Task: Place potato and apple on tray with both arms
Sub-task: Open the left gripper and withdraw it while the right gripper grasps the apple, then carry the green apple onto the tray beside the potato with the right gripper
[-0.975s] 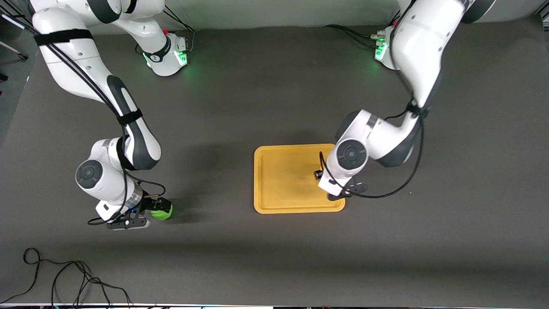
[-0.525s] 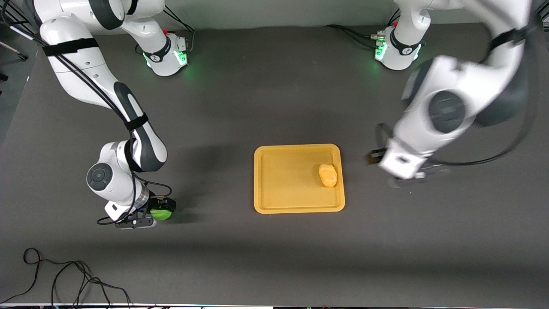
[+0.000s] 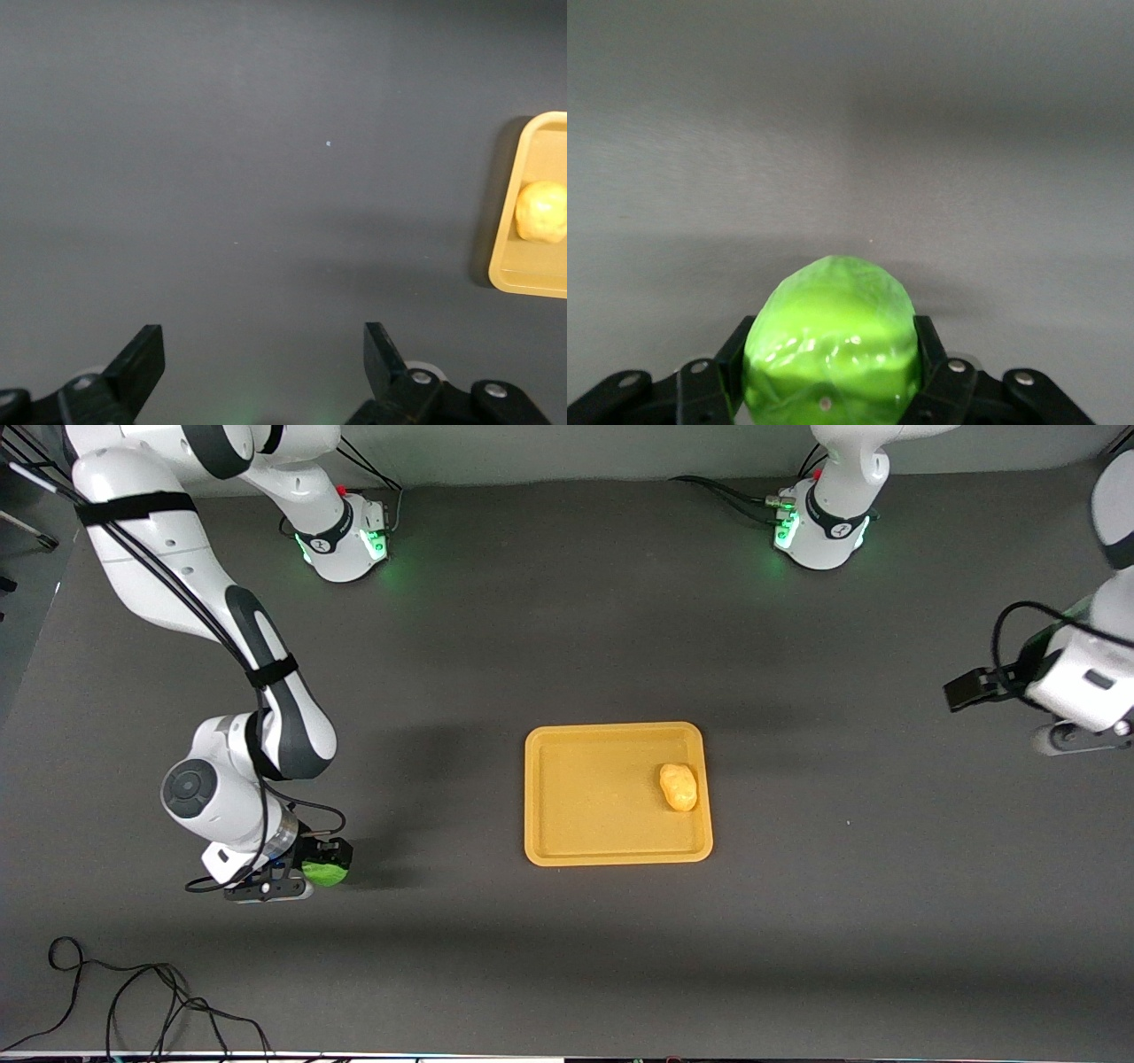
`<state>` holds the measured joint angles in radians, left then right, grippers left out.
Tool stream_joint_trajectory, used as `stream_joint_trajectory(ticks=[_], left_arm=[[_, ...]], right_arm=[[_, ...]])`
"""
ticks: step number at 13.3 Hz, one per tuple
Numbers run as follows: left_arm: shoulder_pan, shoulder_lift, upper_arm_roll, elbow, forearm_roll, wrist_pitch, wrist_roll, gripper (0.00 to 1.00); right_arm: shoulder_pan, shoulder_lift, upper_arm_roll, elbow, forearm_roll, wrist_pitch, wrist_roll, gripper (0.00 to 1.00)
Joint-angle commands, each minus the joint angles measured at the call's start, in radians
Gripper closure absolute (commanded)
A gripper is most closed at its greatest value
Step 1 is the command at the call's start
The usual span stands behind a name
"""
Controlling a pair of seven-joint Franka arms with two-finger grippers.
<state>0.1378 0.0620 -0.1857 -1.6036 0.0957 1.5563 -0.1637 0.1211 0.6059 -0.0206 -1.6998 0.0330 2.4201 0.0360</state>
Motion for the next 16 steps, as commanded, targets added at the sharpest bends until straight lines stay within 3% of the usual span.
stream_joint_trajectory(ticks=[1,4,6,9,12,16], left_arm=[[0.043,-0.065,-0.003,-0.038,-0.002,-0.036,0.102,0.0],[0.057,-0.068,-0.003,-0.038,-0.002,-0.039,0.147,0.0],[0.057,-0.065,-0.003,-0.033,-0.004,-0.038,0.142,0.0],[0.046,-0.073,0.029,-0.013,-0.005,-0.067,0.144,0.0],[-0.11,-0.093,0.211,-0.003,-0.007,-0.085,0.162,0.0],[-0.129,-0.096,0.224,0.005,-0.02,-0.103,0.19,0.0]], right_arm=[[0.009,-0.103,-0.001,0.105,0.001,-0.244,0.015,0.52],[0.041,-0.118,0.011,0.325,0.001,-0.563,0.065,0.52],[0.135,-0.117,0.01,0.429,-0.004,-0.676,0.199,0.52],[0.288,-0.089,0.011,0.45,-0.002,-0.671,0.474,0.52],[0.469,0.018,0.011,0.576,-0.008,-0.658,0.758,0.52],[0.601,0.173,0.01,0.706,-0.01,-0.574,0.951,0.53]])
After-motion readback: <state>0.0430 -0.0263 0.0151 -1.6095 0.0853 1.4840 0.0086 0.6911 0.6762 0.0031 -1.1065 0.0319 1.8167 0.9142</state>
